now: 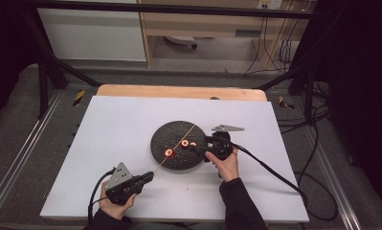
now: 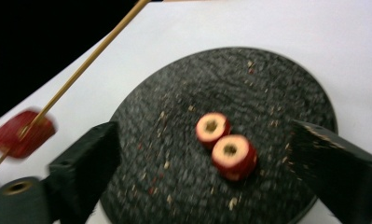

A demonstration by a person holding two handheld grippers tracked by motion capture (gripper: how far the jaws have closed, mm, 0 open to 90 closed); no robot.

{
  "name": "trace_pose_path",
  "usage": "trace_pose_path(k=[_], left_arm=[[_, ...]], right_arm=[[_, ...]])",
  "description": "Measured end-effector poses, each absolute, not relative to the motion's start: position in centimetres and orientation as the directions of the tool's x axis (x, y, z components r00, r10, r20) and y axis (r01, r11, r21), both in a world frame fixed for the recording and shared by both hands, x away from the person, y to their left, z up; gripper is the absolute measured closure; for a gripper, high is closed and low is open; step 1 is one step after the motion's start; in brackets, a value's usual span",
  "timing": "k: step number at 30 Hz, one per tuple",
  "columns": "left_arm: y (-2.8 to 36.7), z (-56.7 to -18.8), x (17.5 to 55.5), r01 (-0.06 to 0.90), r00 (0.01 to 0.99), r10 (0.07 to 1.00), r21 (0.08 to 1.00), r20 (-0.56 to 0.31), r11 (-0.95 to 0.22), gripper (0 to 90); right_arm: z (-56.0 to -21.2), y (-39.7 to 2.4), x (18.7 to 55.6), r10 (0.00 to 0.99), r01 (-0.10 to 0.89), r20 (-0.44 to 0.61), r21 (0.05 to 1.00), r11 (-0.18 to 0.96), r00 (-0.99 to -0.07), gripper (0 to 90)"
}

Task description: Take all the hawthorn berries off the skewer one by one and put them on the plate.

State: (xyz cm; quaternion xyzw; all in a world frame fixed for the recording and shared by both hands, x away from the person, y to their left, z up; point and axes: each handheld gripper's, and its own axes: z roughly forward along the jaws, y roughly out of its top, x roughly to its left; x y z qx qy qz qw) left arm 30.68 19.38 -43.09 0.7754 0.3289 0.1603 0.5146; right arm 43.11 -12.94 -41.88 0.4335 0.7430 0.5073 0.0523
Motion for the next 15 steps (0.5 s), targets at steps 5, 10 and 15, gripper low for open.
trace_pose_path(k=[5, 10, 15], left_arm=[[19.1, -43.2, 30.6, 0.345, 0.735, 0.673, 0.901, -0.086, -0.262, 87.9], [18.8, -43.4, 30.6, 0.347, 0.74, 0.668, 0.895, -0.078, -0.28, 87.9], [18.3, -43.5, 30.4, 0.341, 0.75, 0.658, 0.892, -0.067, -0.298, 87.9]], right_arm=[[-42.5, -13.1, 41.0, 0.665, 0.587, 0.366, 0.798, 0.137, -0.651, 4.6], [-43.2, -12.6, 39.6, 0.638, 0.587, 0.375, 0.796, 0.15, -0.672, 3.5], [-43.1, -12.4, 38.8, 0.62, 0.579, 0.386, 0.804, 0.136, -0.683, 3.6]])
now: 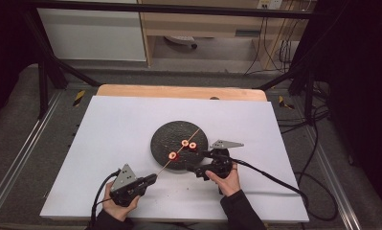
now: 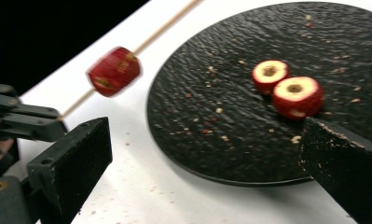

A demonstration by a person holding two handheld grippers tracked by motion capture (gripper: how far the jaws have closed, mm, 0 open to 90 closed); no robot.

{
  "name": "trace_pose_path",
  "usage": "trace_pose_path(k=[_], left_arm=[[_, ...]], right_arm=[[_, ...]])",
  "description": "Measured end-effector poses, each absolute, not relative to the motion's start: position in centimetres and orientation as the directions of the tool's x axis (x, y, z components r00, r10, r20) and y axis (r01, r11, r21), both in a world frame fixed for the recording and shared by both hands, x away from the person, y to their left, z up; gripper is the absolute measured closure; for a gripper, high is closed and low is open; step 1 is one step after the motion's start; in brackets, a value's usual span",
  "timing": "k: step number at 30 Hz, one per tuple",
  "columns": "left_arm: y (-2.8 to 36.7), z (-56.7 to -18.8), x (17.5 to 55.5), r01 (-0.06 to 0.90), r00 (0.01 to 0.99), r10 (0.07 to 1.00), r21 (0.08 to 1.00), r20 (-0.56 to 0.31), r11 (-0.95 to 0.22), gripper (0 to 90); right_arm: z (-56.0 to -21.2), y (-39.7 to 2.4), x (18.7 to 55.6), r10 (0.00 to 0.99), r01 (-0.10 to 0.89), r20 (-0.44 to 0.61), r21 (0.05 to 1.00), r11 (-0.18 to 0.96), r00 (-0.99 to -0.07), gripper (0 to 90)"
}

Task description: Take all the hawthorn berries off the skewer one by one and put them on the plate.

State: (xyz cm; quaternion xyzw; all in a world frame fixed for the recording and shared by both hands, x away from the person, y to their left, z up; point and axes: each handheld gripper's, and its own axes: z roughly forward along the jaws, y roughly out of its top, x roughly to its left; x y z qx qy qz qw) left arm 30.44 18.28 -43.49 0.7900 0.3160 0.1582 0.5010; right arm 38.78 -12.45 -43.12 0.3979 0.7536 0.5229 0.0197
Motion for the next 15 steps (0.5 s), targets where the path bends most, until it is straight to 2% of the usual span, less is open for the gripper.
trace_pose_path(k=[15], left_arm=[[17.1, -43.8, 30.0, 0.332, 0.773, 0.632, 0.883, -0.052, -0.333, 87.9]], right_arm=[[-43.2, -12.1, 37.4, 0.582, 0.575, 0.419, 0.812, 0.105, -0.697, 5.7]])
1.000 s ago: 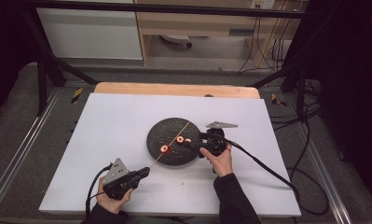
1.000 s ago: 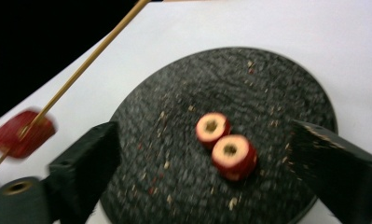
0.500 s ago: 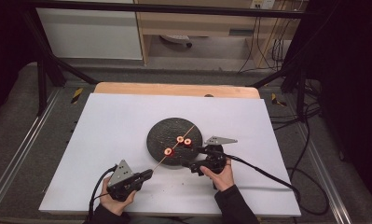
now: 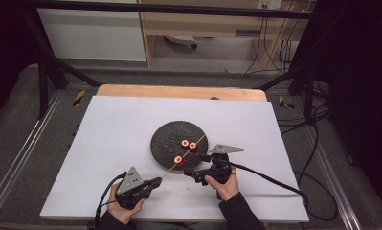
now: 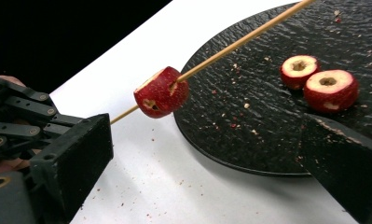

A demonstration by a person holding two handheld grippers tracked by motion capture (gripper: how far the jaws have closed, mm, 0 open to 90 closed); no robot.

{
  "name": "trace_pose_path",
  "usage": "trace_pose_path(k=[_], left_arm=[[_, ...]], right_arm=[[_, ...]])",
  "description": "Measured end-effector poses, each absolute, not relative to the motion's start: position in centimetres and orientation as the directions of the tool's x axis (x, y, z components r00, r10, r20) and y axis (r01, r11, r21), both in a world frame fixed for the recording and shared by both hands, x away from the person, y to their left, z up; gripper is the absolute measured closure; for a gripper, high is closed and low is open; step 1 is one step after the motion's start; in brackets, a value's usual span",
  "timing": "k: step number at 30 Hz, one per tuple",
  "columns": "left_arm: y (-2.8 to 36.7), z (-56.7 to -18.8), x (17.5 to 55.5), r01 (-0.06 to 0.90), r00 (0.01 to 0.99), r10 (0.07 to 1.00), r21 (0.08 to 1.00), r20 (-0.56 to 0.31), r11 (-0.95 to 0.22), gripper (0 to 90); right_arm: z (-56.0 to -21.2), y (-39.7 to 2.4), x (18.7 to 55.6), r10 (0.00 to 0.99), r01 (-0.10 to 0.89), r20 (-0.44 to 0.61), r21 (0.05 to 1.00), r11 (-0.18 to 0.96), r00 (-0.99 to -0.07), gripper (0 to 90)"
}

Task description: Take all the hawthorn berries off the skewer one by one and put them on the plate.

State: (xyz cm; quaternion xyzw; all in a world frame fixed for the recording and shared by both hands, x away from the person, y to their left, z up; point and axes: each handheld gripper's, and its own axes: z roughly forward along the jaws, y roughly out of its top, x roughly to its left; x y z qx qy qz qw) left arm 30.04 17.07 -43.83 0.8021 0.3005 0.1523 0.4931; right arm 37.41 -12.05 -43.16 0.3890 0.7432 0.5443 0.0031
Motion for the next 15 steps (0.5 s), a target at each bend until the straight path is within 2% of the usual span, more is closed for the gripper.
trace_pose_path(k=[3, 8, 9, 13, 14, 15], left_arm=[[16.8, -43.9, 29.9, 0.325, 0.778, 0.626, 0.882, -0.045, -0.341, 87.9], [16.0, -44.0, 29.5, 0.316, 0.794, 0.607, 0.877, -0.036, -0.361, 87.9], [16.0, -44.0, 29.5, 0.316, 0.794, 0.607, 0.877, -0.036, -0.361, 87.9], [15.6, -44.1, 29.4, 0.31, 0.801, 0.598, 0.876, -0.032, -0.369, 87.9], [15.5, -44.1, 29.4, 0.31, 0.802, 0.597, 0.876, -0.032, -0.37, 87.9], [15.5, -44.2, 29.4, 0.31, 0.802, 0.597, 0.876, -0.032, -0.37, 87.9]], right_arm=[[-43.3, -11.9, 37.3, 0.566, 0.579, 0.433, 0.809, 0.1, -0.702, 10.6], [-43.4, -11.8, 37.1, 0.538, 0.58, 0.453, 0.81, 0.085, -0.711, 23.8], [-43.4, -11.8, 37.1, 0.538, 0.58, 0.453, 0.81, 0.085, -0.711, 23.8], [-43.3, -11.8, 37.0, 0.519, 0.581, 0.463, 0.81, 0.081, -0.719, 35.1], [-43.4, -11.7, 37.0, 0.505, 0.59, 0.477, 0.803, 0.081, -0.719, 41.3], [-43.4, -11.7, 37.0, 0.503, 0.594, 0.482, 0.801, 0.079, -0.717, 43.8]])
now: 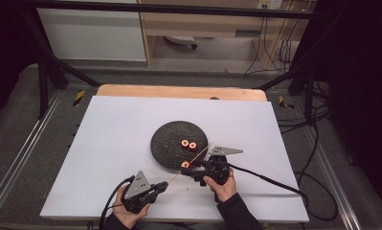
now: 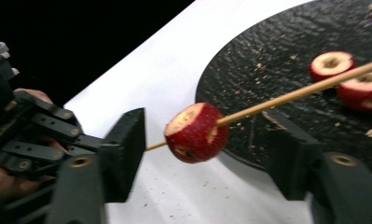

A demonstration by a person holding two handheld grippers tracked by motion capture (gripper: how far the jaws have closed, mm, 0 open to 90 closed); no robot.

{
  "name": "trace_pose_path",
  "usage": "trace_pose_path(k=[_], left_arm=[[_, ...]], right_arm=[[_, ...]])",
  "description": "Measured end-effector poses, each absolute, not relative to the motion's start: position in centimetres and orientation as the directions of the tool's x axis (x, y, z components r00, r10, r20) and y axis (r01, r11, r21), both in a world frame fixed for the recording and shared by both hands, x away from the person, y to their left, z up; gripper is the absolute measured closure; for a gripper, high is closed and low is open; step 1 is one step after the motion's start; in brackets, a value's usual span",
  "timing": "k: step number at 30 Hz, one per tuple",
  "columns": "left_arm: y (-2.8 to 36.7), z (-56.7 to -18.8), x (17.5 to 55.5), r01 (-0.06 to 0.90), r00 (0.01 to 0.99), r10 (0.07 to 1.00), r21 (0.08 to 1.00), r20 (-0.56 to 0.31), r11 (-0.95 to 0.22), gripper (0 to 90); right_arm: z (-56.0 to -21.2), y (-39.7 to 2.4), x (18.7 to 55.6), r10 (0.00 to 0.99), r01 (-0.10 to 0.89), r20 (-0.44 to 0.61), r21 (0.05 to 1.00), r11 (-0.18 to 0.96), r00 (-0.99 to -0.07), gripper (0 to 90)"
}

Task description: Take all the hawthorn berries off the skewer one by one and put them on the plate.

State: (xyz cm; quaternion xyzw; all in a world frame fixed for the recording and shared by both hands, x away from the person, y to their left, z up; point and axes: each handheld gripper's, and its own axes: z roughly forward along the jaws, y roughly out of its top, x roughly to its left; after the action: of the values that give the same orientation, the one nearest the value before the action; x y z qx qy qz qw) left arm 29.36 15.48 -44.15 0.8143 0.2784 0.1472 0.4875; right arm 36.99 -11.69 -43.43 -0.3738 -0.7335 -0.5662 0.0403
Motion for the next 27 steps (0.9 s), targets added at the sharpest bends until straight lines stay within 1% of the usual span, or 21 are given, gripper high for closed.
trace_pose_path(k=[1, 2, 5, 11, 14, 27], left_arm=[[15.4, -44.2, 29.3, 0.308, 0.804, 0.594, 0.876, -0.03, -0.372, 87.9], [15.4, -44.2, 29.3, 0.308, 0.804, 0.594, 0.876, -0.031, -0.372, 87.9], [15.3, -44.2, 29.3, 0.307, 0.806, 0.591, 0.876, -0.031, -0.372, 87.9], [15.3, -44.1, 29.2, 0.303, 0.807, 0.59, 0.879, -0.03, -0.369, 87.9], [15.4, -44.0, 29.2, 0.3, 0.806, 0.591, 0.882, -0.031, -0.363, 87.9], [15.3, -43.9, 29.1, 0.293, 0.82, 0.572, 0.882, -0.033, -0.37, 87.9]], right_arm=[[-43.4, -11.7, 37.0, 0.503, 0.594, 0.482, 0.801, 0.079, -0.717, 43.8], [-43.5, -11.7, 37.0, 0.501, 0.597, 0.484, 0.798, 0.083, -0.717, 46.7], [-43.5, -11.7, 37.0, 0.494, 0.603, 0.492, 0.793, 0.085, -0.717, 58.7], [-43.3, -11.8, 37.0, 0.489, 0.608, 0.5, 0.79, 0.081, -0.715, 60.0], [-43.0, -12.2, 37.1, 0.502, 0.61, 0.506, 0.791, 0.054, -0.701, 60.2], [-41.9, -16.3, 38.2, 0.562, 0.6, 0.519, 0.798, -0.05, -0.644, 60.3]])
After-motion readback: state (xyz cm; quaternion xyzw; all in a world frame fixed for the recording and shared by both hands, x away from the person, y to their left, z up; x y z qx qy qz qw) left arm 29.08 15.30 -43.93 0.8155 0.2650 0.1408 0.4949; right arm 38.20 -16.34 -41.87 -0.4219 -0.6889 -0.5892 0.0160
